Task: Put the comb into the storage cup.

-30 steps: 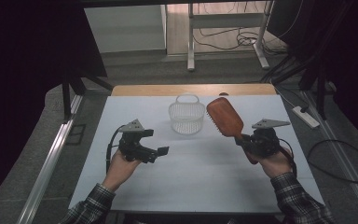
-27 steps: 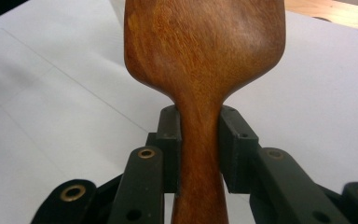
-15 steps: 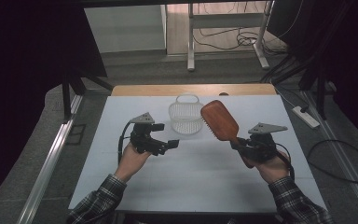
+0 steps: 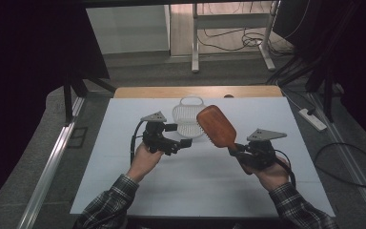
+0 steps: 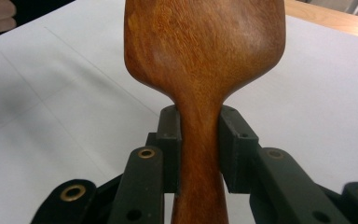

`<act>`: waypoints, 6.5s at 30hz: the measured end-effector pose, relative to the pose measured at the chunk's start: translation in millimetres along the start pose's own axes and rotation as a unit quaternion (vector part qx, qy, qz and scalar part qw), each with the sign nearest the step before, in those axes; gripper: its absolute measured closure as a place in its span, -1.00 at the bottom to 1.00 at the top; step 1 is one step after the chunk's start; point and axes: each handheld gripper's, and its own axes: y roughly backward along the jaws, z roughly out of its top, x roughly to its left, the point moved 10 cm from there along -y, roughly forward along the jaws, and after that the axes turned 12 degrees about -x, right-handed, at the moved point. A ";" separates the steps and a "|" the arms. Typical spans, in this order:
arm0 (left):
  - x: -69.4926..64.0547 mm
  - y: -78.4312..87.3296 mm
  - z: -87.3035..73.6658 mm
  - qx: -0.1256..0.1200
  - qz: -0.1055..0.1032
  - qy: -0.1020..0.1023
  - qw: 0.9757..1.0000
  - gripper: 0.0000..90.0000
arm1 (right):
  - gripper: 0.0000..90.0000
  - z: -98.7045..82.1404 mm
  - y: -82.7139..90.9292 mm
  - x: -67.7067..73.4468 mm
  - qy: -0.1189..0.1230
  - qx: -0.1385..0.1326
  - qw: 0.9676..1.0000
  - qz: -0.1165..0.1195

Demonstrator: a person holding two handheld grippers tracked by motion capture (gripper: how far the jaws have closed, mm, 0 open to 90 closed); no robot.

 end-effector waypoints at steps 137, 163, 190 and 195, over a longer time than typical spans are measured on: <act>1.8 17.8 18.8 -0.012 -0.023 0.079 0.997 0.17 | -1.00 -26.5 -20.7 30.7 0.012 0.064 0.996 0.063; 20.1 29.2 45.8 -0.019 0.008 0.069 0.997 0.17 | -1.00 -45.0 13.3 9.7 0.016 0.070 0.997 0.027; 41.7 39.8 87.6 -0.041 0.035 0.070 0.996 0.17 | -1.00 -67.1 55.4 -19.2 -0.011 0.072 0.997 -0.023; 47.8 39.6 94.4 -0.042 0.042 0.070 0.996 0.17 | -1.00 -71.8 63.1 -22.3 -0.008 0.076 0.997 -0.029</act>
